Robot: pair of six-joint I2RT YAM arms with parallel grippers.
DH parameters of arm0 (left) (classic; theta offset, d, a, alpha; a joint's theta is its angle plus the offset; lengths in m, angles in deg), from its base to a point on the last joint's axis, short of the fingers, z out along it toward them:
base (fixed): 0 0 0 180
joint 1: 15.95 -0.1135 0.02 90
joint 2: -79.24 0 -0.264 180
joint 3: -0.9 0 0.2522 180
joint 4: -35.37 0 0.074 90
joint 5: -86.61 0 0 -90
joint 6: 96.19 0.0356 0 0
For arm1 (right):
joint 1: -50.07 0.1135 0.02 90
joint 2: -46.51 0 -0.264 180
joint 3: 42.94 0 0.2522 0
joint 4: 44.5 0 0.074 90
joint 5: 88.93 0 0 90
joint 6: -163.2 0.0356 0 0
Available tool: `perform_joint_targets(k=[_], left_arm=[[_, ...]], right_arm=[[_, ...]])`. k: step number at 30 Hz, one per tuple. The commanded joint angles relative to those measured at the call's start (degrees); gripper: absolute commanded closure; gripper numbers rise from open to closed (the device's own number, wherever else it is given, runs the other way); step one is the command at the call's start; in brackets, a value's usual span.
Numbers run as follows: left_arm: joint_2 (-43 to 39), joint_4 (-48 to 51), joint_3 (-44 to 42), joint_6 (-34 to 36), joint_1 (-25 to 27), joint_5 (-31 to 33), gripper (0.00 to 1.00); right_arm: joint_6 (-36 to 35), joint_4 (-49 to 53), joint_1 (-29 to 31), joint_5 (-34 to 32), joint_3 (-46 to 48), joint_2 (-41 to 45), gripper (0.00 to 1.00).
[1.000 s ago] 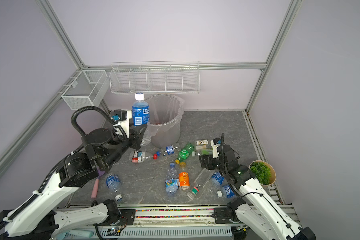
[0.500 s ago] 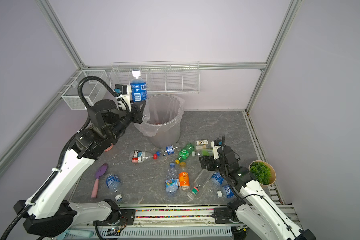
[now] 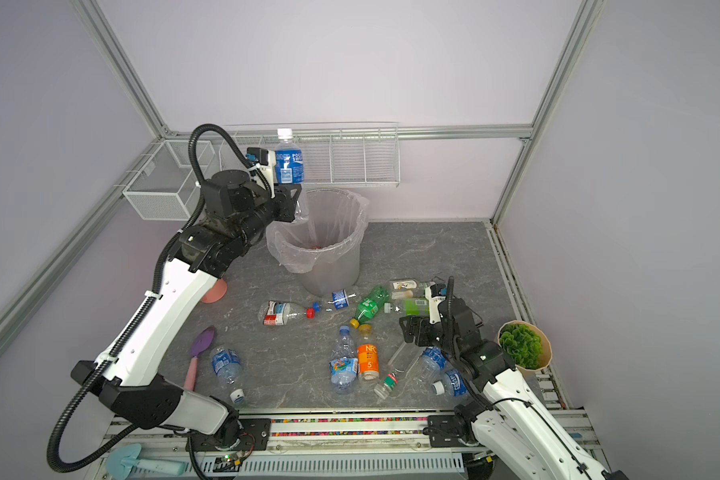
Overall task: Throw the plastic bottles in the bin
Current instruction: 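Lift the blue-labelled bottle with the left gripper up over the bin, then open the left gripper to drop the bottle into the bin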
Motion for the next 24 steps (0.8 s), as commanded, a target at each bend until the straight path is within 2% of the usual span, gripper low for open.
perform_joint_targets(k=[1,24], left_arm=[[2.1,1.5,3.1,-0.4,-1.0,-2.1,0.92],[11.3,4.3,5.8,0.0,-2.2,-3.1,0.92]], right_arm=[[1.1,0.4,-0.3,0.5,1.3,0.4,0.11],[1.1,-0.6,-0.4,0.7,1.4,-0.3,0.11]])
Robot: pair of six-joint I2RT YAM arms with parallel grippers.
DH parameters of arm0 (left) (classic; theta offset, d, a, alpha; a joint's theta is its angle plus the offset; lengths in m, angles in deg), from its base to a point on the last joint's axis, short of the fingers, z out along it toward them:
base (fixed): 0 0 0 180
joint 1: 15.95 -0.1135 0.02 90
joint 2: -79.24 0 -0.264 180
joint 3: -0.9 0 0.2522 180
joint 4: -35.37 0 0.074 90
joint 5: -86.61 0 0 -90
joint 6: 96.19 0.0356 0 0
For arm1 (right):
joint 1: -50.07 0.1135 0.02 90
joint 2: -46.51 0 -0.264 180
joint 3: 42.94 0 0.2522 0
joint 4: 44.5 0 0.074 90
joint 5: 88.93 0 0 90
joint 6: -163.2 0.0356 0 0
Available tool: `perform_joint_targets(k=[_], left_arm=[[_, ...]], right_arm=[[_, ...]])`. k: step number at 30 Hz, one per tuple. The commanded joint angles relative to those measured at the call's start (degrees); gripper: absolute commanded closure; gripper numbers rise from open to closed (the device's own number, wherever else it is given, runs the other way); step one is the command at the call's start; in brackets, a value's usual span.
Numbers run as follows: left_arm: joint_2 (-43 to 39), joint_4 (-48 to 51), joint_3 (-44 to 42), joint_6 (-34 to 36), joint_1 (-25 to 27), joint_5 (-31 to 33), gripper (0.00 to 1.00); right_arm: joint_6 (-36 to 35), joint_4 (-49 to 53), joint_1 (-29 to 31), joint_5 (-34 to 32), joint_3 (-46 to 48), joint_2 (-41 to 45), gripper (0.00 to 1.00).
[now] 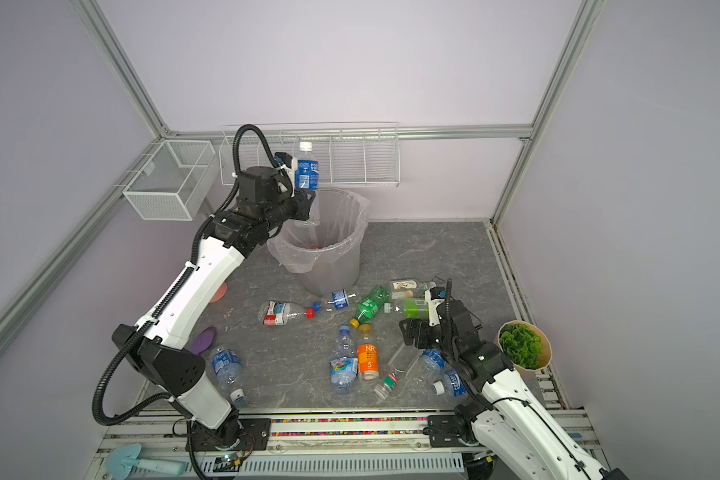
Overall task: Throw the plastic bottles in the bin
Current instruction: 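Open the left gripper to drop the bottle into the bin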
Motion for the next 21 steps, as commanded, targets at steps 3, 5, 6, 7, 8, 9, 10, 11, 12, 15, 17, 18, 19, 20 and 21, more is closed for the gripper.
perform_joint_targets(k=[3,5,6,7,8,9,10,11,12,15,17,18,19,20,21], left_arm=[[1.2,1.4,0.4,-0.2,-0.5,-0.3,0.92],[1.4,1.3,-0.8,-0.3,-0.5,-0.4,0.92],[1.5,1.4,-1.2,-0.3,-0.5,-0.5,0.92],[1.7,1.5,-1.5,-0.3,-0.5,-0.4,0.92],[1.8,1.6,-1.9,-0.3,-0.6,-0.4,0.92],[1.9,1.9,-2.1,-0.3,-0.6,-0.4,0.92],[2.2,2.4,-2.2,-0.3,-0.6,-0.7,0.9],[2.8,3.5,-1.9,-0.2,-0.6,-1.1,0.89],[3.3,4.7,-1.5,-0.4,-0.6,-1.1,0.89],[5.1,8.1,-0.4,-1.0,-0.7,-0.7,0.59],[5.3,10.3,1.7,-2.4,-0.7,1.5,0.11],[4.6,10.5,2.3,-2.8,-0.7,2.5,0.01],[3.1,9.6,2.2,-3.4,-0.7,3.4,0.01],[1.0,7.9,1.4,-3.6,-0.7,3.9,0.01],[-0.8,5.9,0.5,-3.6,-0.7,3.8,0.01]], right_arm=[[0.7,-0.5,-0.4,0.5,0.1,-0.3,0.11],[0.6,-0.4,-0.3,0.7,0.1,-0.2,0.11],[0.7,-0.4,-0.4,0.7,0.1,-0.2,0.11],[0.7,-0.4,-0.3,0.6,0.1,-0.2,0.11],[0.7,-0.4,-0.4,0.6,0.1,-0.2,0.11],[0.7,-0.4,-0.4,0.7,0.1,-0.2,0.11],[0.7,-0.4,-0.3,0.7,-0.1,-0.2,0.11],[0.7,-0.5,-0.4,0.6,-0.1,-0.2,0.11],[0.7,-0.4,-0.4,0.6,-0.2,-0.3,0.11],[0.7,0.1,-0.3,0.5,-0.7,0.0,0.11],[0.4,0.7,-0.3,0.4,-0.8,0.5,0.11],[0.2,1.0,-0.4,0.3,-0.9,0.8,0.11],[0.1,1.4,-0.4,0.2,-1.0,1.1,0.11],[0.0,1.8,-0.4,0.0,-0.9,1.3,0.11],[0.0,1.9,-0.4,0.0,-0.8,1.5,0.11]])
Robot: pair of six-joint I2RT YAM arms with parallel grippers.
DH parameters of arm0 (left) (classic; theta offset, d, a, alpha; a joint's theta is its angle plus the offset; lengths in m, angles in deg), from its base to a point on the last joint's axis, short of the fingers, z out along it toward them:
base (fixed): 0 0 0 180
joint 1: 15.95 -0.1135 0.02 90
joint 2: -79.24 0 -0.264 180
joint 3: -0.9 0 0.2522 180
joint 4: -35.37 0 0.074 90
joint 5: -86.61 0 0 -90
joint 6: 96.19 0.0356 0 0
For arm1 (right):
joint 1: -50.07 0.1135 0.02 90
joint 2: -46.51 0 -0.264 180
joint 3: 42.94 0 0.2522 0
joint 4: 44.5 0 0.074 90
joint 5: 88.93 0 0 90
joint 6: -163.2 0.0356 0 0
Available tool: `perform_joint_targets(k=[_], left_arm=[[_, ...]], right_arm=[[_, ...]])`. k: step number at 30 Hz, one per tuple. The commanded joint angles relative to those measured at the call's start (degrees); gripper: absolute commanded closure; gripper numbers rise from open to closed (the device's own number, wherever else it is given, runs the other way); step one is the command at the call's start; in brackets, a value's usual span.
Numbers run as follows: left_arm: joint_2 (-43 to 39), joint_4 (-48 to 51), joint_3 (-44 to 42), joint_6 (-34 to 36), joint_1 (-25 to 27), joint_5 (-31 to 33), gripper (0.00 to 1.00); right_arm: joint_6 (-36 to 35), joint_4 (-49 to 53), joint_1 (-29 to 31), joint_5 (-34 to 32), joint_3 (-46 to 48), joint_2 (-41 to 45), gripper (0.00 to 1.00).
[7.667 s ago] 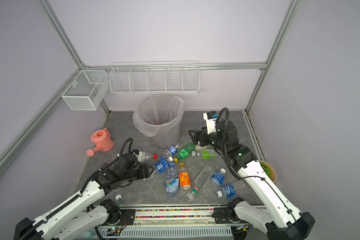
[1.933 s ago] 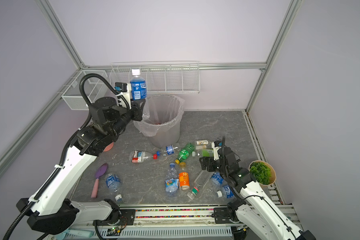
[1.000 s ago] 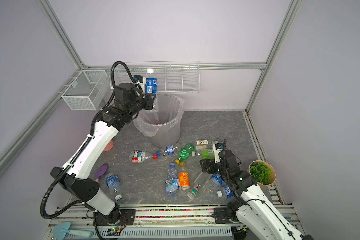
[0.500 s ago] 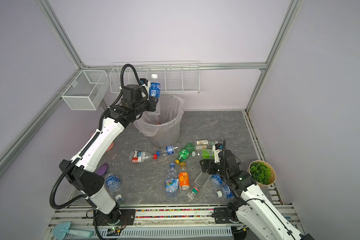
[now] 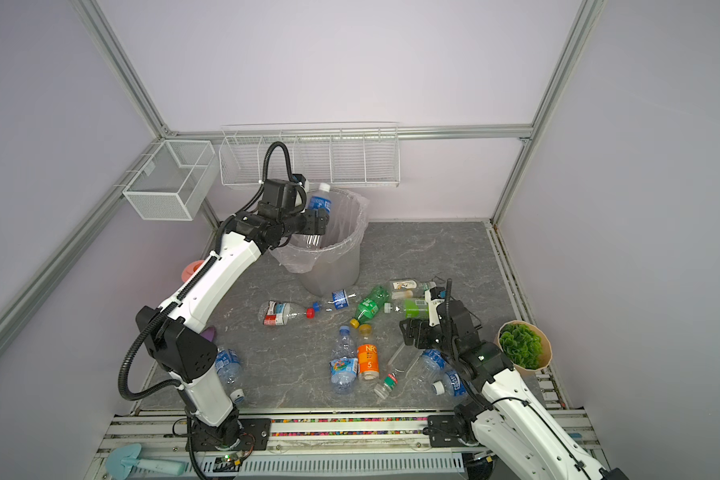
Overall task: Throw the plastic bottles in the bin
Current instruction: 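Open the left gripper to drop the bottle into the bin, then lower the left arm back while the right gripper moves toward the green soda bottle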
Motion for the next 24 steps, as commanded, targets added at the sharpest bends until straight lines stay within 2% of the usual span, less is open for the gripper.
perform_joint_targets(k=[1,8,16,24], left_arm=[[-7.7,-3.8,0.8,-1.0,-0.3,1.4,0.01],[-17.1,-5.5,-0.6,0.6,-0.3,-1.3,0.01],[-31.2,-12.2,-13.1,1.0,-0.3,-2.0,0.02],[-41.6,-11.8,-22.4,0.3,-0.3,0.5,0.08]], right_arm=[[0.0,1.4,-0.4,0.1,-0.6,1.3,0.11],[0.8,-0.4,-0.3,1.0,-0.9,-0.2,0.11],[-0.1,-0.2,-0.3,1.0,-2.9,-2.4,0.11],[0.1,0.3,-0.3,1.1,-4.7,-6.0,0.11]])
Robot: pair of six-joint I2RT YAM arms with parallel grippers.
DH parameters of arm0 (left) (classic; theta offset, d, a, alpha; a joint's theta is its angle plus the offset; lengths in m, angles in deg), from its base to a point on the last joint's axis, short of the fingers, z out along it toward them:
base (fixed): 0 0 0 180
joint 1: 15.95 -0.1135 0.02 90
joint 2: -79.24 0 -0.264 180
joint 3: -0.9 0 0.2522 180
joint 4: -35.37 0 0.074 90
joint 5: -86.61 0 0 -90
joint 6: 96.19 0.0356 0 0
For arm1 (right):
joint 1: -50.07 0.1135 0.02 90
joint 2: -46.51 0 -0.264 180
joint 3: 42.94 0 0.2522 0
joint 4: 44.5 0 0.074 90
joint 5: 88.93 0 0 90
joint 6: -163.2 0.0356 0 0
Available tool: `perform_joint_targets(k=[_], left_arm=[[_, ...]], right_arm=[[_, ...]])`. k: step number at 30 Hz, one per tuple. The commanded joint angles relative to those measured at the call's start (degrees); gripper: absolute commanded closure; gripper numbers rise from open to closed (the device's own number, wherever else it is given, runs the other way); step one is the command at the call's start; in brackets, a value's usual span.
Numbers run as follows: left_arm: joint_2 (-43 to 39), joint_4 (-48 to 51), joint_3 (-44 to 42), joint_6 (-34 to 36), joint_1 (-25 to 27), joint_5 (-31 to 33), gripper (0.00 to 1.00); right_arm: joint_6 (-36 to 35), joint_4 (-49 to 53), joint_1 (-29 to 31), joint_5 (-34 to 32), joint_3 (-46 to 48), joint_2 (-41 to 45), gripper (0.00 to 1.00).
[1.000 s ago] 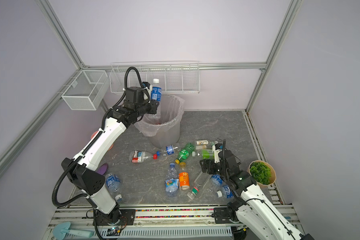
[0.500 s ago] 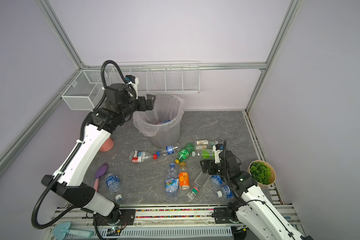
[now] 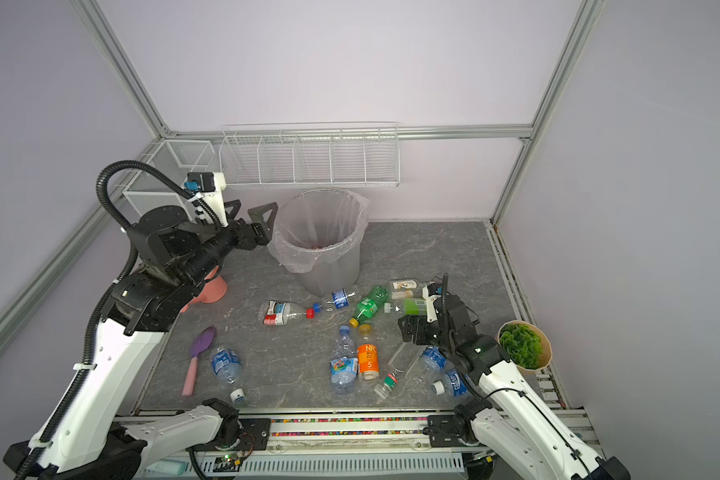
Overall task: Throw the plastic bottles in the bin
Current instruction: 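Lower the left arm back while the right gripper moves toward the green soda bottle, then lower the right gripper down onto the green soda bottle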
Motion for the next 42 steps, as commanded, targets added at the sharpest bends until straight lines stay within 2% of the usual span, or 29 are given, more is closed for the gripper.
perform_joint_targets(k=[1,13,20,31,42], left_arm=[[-3.7,0.2,-3.0,-0.1,-0.2,1.8,0.09],[-14.3,4.3,-19.6,-5.9,-0.2,3.9,0.13],[-19.2,5.0,-28.1,-10.4,-0.2,4.2,0.15],[-25.1,7.5,-36.8,-15.0,-0.1,3.2,0.16],[-29.7,10.9,-43.1,-18.2,-0.1,2.6,0.16]], right_arm=[[0.2,-0.2,-0.3,0.9,-1.8,-1.4,0.11],[0.0,0.1,-0.3,3.8,-6.2,-9.6,0.1],[0.3,3.1,-0.1,3.1,-12.8,-17.0,0.1],[3.2,3.2,3.0,2.2,-22.9,-27.7,0.1],[7.0,9.2,6.6,-3.2,-33.9,-38.5,0.06]])
